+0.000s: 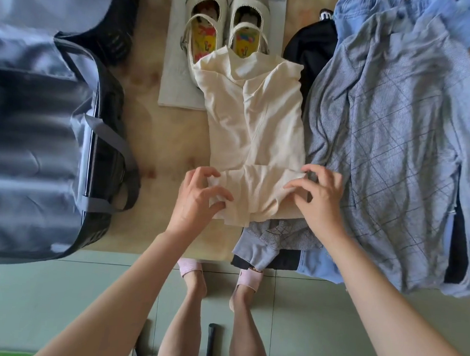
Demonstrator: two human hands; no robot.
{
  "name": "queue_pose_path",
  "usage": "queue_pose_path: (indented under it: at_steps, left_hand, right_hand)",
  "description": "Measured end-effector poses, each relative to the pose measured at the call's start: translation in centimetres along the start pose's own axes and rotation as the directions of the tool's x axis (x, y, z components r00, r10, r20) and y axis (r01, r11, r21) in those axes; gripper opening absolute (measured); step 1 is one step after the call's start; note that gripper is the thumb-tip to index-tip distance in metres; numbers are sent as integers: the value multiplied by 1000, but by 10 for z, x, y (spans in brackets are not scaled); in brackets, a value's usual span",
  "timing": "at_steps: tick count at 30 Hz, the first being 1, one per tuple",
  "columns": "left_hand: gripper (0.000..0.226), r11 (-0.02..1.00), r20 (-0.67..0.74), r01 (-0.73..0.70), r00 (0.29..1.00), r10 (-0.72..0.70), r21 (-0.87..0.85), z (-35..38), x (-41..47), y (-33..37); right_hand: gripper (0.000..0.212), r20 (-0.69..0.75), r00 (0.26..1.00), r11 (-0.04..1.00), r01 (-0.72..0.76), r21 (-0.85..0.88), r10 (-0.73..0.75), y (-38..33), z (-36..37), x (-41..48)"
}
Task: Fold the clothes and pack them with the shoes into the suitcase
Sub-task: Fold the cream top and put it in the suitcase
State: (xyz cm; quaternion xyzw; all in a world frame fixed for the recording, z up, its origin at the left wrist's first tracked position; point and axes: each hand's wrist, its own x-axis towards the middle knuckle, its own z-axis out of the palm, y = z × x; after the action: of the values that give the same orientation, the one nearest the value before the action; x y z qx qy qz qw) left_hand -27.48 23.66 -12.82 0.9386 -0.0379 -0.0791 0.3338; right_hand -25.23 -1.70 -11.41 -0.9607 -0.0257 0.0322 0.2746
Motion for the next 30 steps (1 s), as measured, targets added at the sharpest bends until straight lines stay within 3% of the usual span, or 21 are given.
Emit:
queue_pose_path:
  at_steps: [3, 6, 9, 12, 14, 20, 26, 30]
  left_hand:
    - [18, 990, -66, 72, 995, -80, -120, -7, 16, 9]
    - [6, 884, -2, 285, 952, -307, -370, -15, 42, 27]
    - [13, 740, -12, 498, 826, -564, -452, -14, 66, 33]
    - [31, 591, 60, 648, 697, -715, -480, -11, 84, 26]
    - [37, 559, 106, 673, 680, -726, -485, -11, 89, 22]
    - [42, 593, 86, 602, 737, -671, -535, -14, 68, 19]
    - [44, 538, 187, 676, 693, -696, -504, -6, 45, 18]
    - [36, 496, 209, 685, 675, -708, -534, -3, 20, 13]
  right_hand:
    - [16, -21, 999, 995, -44, 92, 46, -5, -7, 18]
    - [17, 38, 984, 967, -178, 184, 174, -13, -14, 44]
    - [24, 122, 943, 904, -332, 270, 310, -16, -10, 70]
    - [31, 175, 893, 849, -449, 278, 414, -13, -4, 85]
    - [36, 201, 873, 838, -484, 251, 444, -11, -3, 88]
    - [42, 214, 871, 856, -482, 188, 443, -14, -5, 65]
    - [46, 233, 835, 809, -544, 221, 498, -10, 0, 32]
    - [37, 267, 820, 788, -565, 244, 506, -7, 0, 15]
